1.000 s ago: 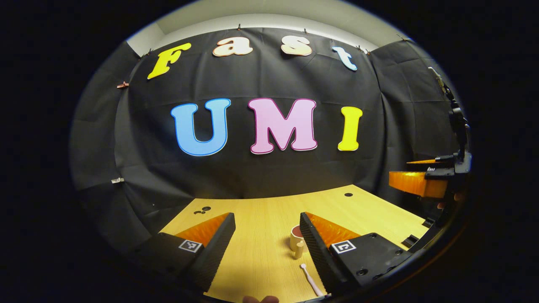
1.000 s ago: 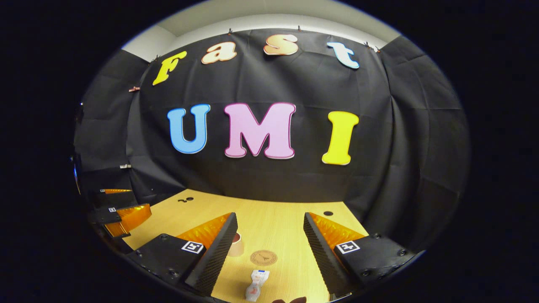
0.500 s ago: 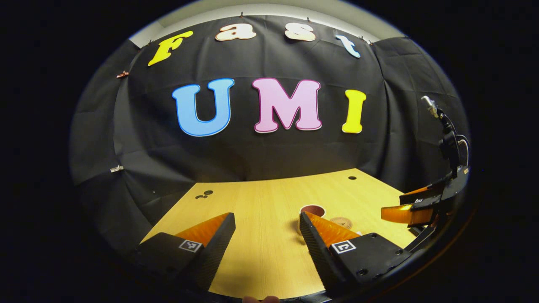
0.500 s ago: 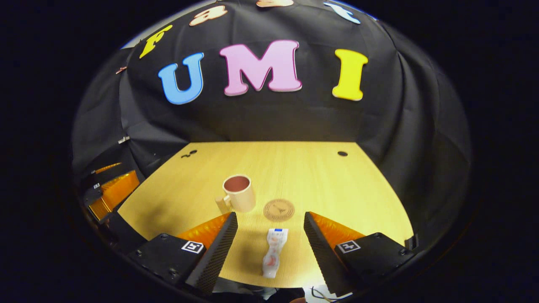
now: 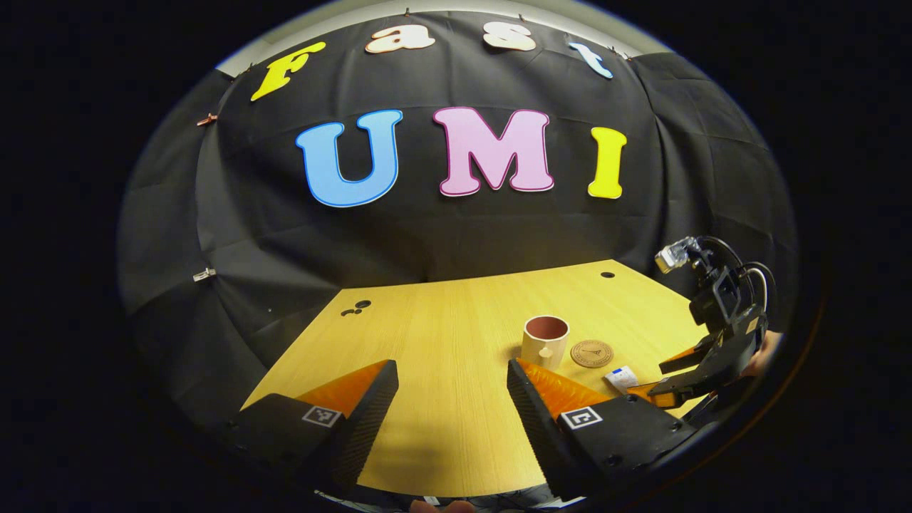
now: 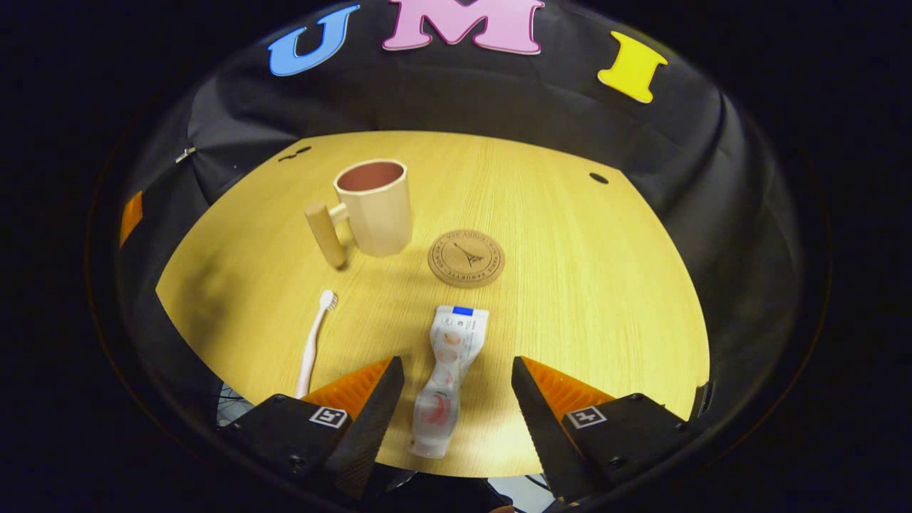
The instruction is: Put the toothbrush and toothpaste on the desktop into the cup, then pick up the cup and place it on the coaster on the desktop.
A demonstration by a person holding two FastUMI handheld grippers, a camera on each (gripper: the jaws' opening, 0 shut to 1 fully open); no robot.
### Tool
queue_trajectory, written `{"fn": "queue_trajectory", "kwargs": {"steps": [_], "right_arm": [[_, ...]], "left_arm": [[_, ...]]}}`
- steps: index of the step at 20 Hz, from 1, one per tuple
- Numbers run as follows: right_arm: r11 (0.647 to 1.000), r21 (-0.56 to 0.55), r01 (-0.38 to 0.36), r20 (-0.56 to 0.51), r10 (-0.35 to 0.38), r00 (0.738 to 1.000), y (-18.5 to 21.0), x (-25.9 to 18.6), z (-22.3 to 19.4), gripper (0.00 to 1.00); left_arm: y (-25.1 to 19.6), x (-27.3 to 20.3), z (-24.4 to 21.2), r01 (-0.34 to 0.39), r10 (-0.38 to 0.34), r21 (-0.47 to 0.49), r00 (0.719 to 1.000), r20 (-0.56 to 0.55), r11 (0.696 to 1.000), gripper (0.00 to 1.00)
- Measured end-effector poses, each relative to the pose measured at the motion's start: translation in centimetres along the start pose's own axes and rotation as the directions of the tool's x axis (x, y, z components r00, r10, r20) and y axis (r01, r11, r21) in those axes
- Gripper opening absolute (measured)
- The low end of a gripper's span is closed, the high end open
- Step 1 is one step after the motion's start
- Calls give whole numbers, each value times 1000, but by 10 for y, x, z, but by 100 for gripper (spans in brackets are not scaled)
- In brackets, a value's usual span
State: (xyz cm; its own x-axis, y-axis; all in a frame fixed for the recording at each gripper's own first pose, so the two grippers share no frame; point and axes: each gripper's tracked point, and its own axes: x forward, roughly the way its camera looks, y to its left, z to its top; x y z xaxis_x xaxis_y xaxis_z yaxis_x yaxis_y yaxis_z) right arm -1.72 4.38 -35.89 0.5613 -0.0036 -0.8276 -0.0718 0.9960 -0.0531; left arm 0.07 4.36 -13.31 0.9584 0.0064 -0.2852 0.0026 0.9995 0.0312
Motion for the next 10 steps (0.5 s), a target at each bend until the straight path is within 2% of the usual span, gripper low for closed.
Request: {"fn": "queue_trajectory", "kwargs": {"steps": [3, 8, 10], "right_arm": [[999, 42, -7, -68, 10, 998, 4, 15, -11, 85], [997, 66, -26, -140, 35, 990, 6, 30, -14, 81], [996, 90, -28, -162, 42, 986, 5, 33, -12, 75]], "left_arm": [[-2, 1, -10, -15, 14, -19, 1000, -27, 1000, 95], [-9, 6, -21, -38, 37, -23, 997, -74, 999, 96], [-12, 9, -24, -50, 48, -23, 995, -90, 998, 96]]}}
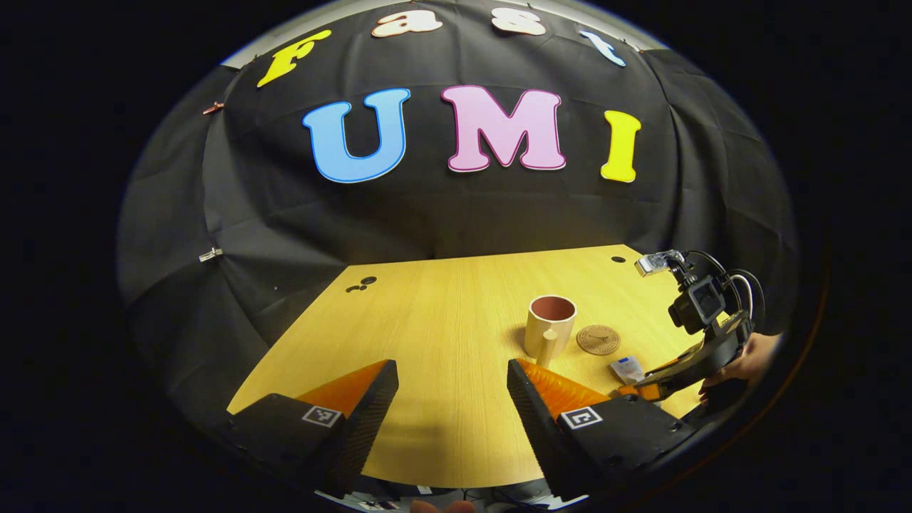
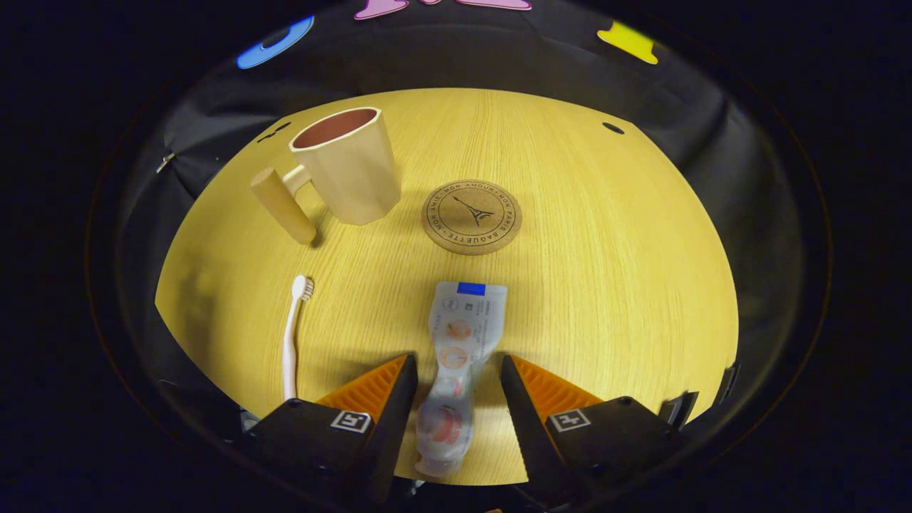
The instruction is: Put the toothbrush and toothpaste on the desktop into the cup, then pick up the cup and place it on the coaster on the desktop.
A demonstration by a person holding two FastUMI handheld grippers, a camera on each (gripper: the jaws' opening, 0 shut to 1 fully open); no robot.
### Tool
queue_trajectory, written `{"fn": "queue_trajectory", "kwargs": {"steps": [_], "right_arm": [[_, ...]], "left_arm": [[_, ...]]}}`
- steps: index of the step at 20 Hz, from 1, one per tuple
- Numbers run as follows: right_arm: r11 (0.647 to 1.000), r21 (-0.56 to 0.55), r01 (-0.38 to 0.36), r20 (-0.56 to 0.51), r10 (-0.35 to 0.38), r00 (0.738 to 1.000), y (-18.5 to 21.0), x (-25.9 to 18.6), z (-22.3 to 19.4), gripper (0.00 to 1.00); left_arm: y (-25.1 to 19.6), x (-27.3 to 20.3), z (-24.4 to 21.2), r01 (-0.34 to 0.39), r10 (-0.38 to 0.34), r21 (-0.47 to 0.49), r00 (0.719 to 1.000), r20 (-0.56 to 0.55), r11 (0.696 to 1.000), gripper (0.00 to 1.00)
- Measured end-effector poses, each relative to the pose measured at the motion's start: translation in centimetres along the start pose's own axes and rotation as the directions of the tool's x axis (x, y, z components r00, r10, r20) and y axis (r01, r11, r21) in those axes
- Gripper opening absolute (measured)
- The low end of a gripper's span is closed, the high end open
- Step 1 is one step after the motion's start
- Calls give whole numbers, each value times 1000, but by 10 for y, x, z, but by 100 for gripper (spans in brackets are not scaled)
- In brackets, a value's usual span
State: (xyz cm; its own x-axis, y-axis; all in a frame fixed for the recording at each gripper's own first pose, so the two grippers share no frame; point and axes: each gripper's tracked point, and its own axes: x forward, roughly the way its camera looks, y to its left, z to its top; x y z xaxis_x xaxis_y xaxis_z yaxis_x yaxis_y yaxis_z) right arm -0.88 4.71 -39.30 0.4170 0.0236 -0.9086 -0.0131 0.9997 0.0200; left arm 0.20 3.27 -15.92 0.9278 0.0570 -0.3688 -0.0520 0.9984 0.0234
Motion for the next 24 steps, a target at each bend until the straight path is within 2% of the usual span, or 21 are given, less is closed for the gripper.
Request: {"fn": "queue_trajectory", "kwargs": {"steps": [2, 3, 5, 6, 7, 9, 10, 11, 12, 14, 18, 20, 24], "right_arm": [[1000, 16, 6, -17, -6, 1000, -3, 2, 1, 71], [999, 33, 8, -26, -7, 1000, -3, 1, 1, 58], [999, 48, 22, -43, -20, 999, -7, 0, 1, 56], [998, 54, 17, -45, -15, 999, -9, -3, 1, 51], [999, 48, 2, -43, 0, 999, -9, 0, 0, 37], [998, 31, -49, -35, 51, 998, -8, -1, 1, 26], [996, 34, -82, -25, 83, 996, -8, -3, 1, 31], [992, 59, -114, -17, 115, 993, -8, -4, 1, 31], [984, 94, -152, -4, 153, 988, -9, -5, 2, 22], [965, 142, -221, 21, 220, 975, -8, -9, 0, 22], [950, 112, -290, 75, 283, 956, -16, -23, 0, 22], [936, 107, -336, 125, 322, 938, -19, -35, 13, 22], [923, 61, -380, 189, 363, 913, -30, -58, 35, 22]], "left_arm": [[-4, 3, -2, -10, 10, -3, 1000, -13, 1000, 96], [-7, 5, -4, -16, 16, -3, 1000, -20, 1000, 96], [-14, 8, -9, -26, 26, -1, 999, -39, 1000, 96], [-17, 10, -11, -29, 29, -3, 998, -50, 1000, 96], [-23, 10, -17, -28, 27, -5, 998, -65, 1000, 96], [-35, 13, -23, -19, 18, -15, 995, -94, 1000, 96], [-41, 16, -27, -12, 9, -23, 994, -110, 1000, 96], [-50, 20, -34, -3, -1, -33, 992, -130, 999, 96], [-59, 23, -41, 7, -14, -44, 988, -156, 999, 96], [-78, 29, -55, 24, -36, -56, 975, -217, 998, 96], [-103, 42, -91, 37, -45, -29, 942, -334, 999, 94], [-116, 48, -105, 46, -56, -36, 922, -384, 998, 94], [-133, 58, -125, 35, -53, -49, 890, -453, 998, 87]]}}
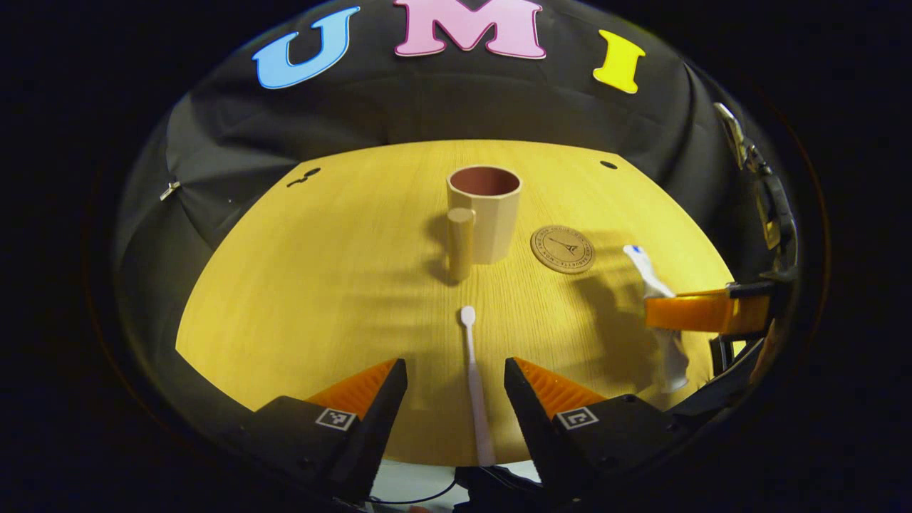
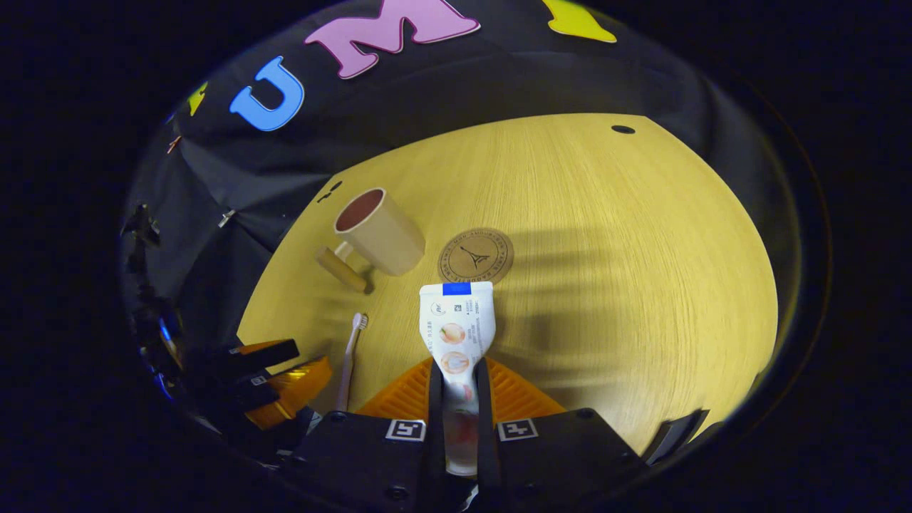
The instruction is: Put the toothbrush and toothpaste on the desktop into the cup, then pick up the cup and place it on the coaster on the desktop.
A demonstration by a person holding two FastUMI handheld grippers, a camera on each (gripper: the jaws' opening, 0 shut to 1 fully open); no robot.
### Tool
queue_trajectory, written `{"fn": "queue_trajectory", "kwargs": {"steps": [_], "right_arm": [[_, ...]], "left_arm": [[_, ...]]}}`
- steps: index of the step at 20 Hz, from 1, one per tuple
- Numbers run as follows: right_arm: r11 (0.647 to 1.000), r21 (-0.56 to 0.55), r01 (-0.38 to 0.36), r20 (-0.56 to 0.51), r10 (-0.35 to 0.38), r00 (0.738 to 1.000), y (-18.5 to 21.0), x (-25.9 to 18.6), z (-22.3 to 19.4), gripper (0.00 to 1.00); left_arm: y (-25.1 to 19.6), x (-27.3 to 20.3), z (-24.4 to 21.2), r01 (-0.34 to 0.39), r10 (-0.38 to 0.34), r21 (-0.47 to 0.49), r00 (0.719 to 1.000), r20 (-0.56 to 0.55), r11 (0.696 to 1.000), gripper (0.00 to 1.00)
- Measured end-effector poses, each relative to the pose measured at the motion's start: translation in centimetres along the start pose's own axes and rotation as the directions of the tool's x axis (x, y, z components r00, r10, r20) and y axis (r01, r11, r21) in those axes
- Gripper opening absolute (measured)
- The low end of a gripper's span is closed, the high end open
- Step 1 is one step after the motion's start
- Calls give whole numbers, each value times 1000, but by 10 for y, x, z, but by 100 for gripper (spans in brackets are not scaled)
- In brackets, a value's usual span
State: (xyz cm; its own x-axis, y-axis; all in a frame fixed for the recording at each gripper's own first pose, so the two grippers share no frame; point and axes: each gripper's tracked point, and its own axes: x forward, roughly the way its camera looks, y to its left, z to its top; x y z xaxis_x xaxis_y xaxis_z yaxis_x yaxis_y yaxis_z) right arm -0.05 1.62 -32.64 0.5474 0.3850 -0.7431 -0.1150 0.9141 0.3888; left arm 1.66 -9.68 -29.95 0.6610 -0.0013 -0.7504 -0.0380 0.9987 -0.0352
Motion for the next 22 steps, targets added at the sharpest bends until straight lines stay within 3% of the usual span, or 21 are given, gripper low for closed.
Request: {"fn": "queue_trajectory", "kwargs": {"steps": [4, 12, 15, 18, 21, 22], "right_arm": [[998, 34, -43, 16, 43, 999, -1, -17, 15, 22], [998, 48, -40, 36, 39, 999, -30, -26, 31, 22], [999, 40, -34, 36, 33, 999, -36, -28, 31, 22], [998, 45, -35, 45, 33, 998, -39, -30, 34, 21], [998, 58, -40, 60, 36, 998, -39, -33, 40, 21], [997, 63, -43, 68, 38, 997, -39, -34, 42, 21]], "left_arm": [[-9, 14, -7, -15, 15, -1, 999, -46, 1000, 86], [-7, 34, -18, -65, 67, 23, 988, -137, 998, 75], [-9, 36, -18, -52, 53, 5, 989, -139, 999, 63], [-14, 38, -18, -6, 11, 27, 986, -169, 1000, 63], [-22, 39, -20, 3, -3, 1, 978, -207, 1000, 39], [-25, 40, -20, 4, -3, 4, 976, -216, 1000, 36]]}}
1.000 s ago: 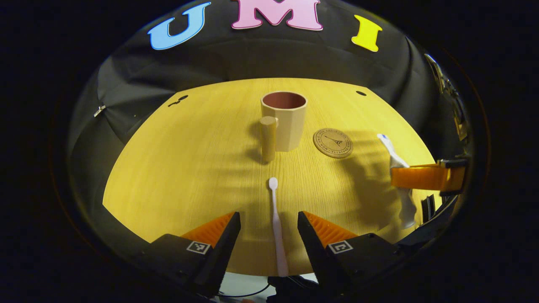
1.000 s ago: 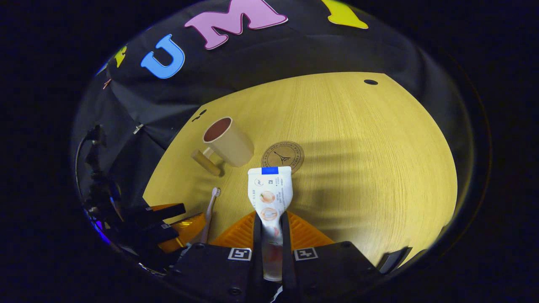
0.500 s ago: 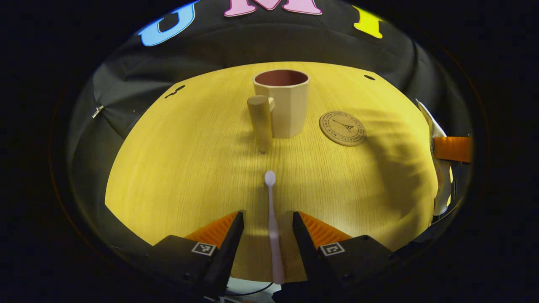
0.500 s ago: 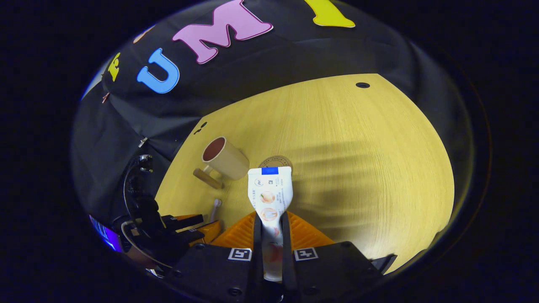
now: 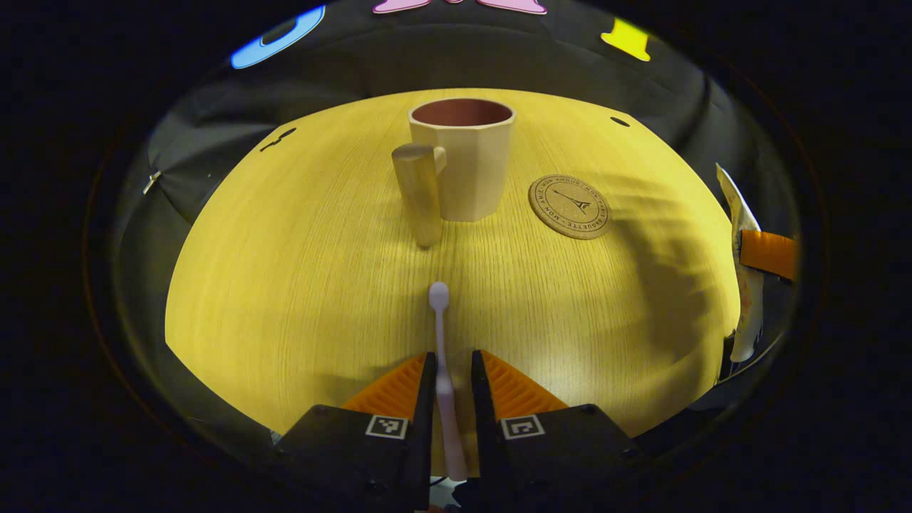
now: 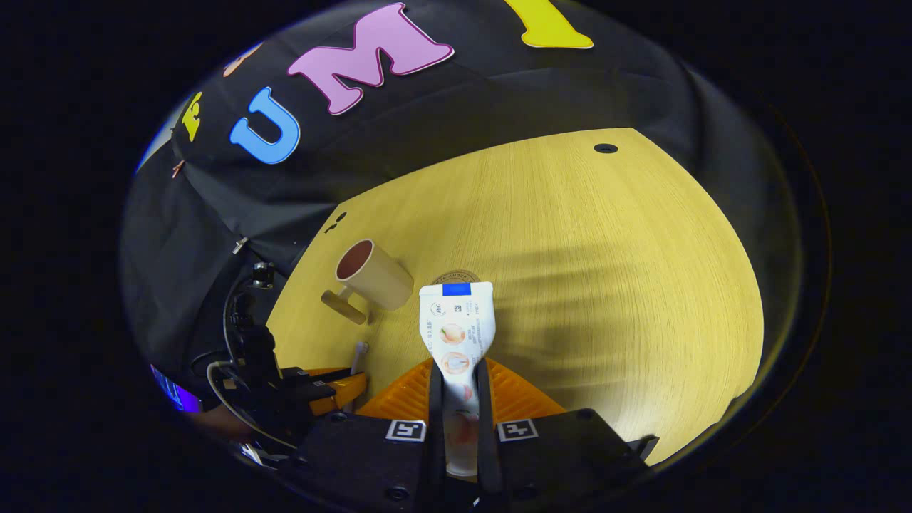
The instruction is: Put the toothbrush and toothpaste on the desktop into the cup, then pick up the cup and place it on the coaster on the desktop.
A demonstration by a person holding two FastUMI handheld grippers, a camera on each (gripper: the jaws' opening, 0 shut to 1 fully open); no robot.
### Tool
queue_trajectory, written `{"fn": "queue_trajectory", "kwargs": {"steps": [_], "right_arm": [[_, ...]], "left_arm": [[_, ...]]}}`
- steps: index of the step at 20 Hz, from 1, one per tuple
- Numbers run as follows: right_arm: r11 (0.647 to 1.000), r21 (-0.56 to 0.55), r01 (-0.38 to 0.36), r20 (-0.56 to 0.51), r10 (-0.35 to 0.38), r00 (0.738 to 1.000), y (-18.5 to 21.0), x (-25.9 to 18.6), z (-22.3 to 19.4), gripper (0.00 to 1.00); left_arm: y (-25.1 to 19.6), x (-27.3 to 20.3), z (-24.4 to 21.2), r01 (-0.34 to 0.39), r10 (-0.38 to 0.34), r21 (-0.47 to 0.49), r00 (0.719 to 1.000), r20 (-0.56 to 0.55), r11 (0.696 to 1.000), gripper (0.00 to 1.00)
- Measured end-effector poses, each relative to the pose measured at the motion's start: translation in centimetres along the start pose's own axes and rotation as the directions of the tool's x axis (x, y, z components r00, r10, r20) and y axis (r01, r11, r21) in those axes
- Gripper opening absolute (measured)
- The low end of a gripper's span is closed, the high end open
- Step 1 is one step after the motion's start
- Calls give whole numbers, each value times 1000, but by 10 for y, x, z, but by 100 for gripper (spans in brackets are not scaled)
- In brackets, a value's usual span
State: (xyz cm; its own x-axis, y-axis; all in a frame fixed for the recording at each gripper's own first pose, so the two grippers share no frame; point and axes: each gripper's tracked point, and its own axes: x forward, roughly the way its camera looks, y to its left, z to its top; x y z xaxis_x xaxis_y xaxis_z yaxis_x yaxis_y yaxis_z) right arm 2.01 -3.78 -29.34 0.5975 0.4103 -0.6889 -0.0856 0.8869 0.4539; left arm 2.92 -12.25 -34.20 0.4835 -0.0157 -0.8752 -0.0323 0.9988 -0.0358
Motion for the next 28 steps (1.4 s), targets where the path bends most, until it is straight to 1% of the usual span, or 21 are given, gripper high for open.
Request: {"fn": "queue_trajectory", "kwargs": {"steps": [1, 2, 3, 4, 7, 8, 10, 13, 15, 17, 21, 22, 25, 28], "right_arm": [[1000, 5, -3, 10, 3, 1000, 1, -2, 2, 21], [1000, 9, -5, 20, 5, 1000, 2, -1, 6, 21], [1000, 11, -8, 31, 8, 1000, 4, -2, 9, 21], [1000, 10, -14, 43, 13, 999, 6, -3, 13, 21], [999, -6, -44, 91, 45, 995, 16, -7, 28, 22], [998, -8, -65, 111, 65, 992, 25, -7, 36, 22], [993, -16, -116, 159, 117, 980, 42, -4, 59, 22], [979, -63, -193, 228, 203, 952, 78, 0, 99, 21], [966, -91, -243, 266, 259, 929, 104, 12, 123, 21], [952, -129, -278, 286, 304, 909, 127, 23, 142, 21], [921, -171, -350, 300, 387, 872, 172, 56, 166, 22], [916, -182, -358, 301, 398, 866, 180, 67, 170, 21], [910, -209, -357, 289, 407, 867, 189, 97, 169, 21], [910, -212, -356, 286, 406, 868, 194, 125, 167, 21]], "left_arm": [[-4, 0, 0, 4, -4, 17, 1000, -11, 1000, 32], [-4, 1, 1, -4, 5, 38, 1000, -17, 999, 17], [-5, 0, 3, 3, -2, 55, 1000, -15, 998, 13], [-6, 0, 4, 15, -14, 65, 1000, -10, 998, 12], [-4, -1, 6, 67, -68, 47, 998, 8, 997, 7], [-4, -2, 7, 82, -83, 33, 996, 19, 996, 7], [4, -10, 2, 80, -81, 12, 997, 19, 997, 6], [10, -41, 15, 114, -114, 5, 987, 116, 993, 6], [13, -70, 26, 135, -133, 1, 974, 182, 991, 6], [19, -99, 38, 156, -144, -29, 958, 247, 987, 6], [30, -156, 45, 186, -147, -81, 926, 348, 979, 6], [30, -165, 44, 194, -153, -81, 921, 359, 978, 6], [34, -188, 34, 181, -139, -77, 915, 380, 981, 6], [41, -198, 25, 152, -102, -102, 920, 379, 983, 6]]}}
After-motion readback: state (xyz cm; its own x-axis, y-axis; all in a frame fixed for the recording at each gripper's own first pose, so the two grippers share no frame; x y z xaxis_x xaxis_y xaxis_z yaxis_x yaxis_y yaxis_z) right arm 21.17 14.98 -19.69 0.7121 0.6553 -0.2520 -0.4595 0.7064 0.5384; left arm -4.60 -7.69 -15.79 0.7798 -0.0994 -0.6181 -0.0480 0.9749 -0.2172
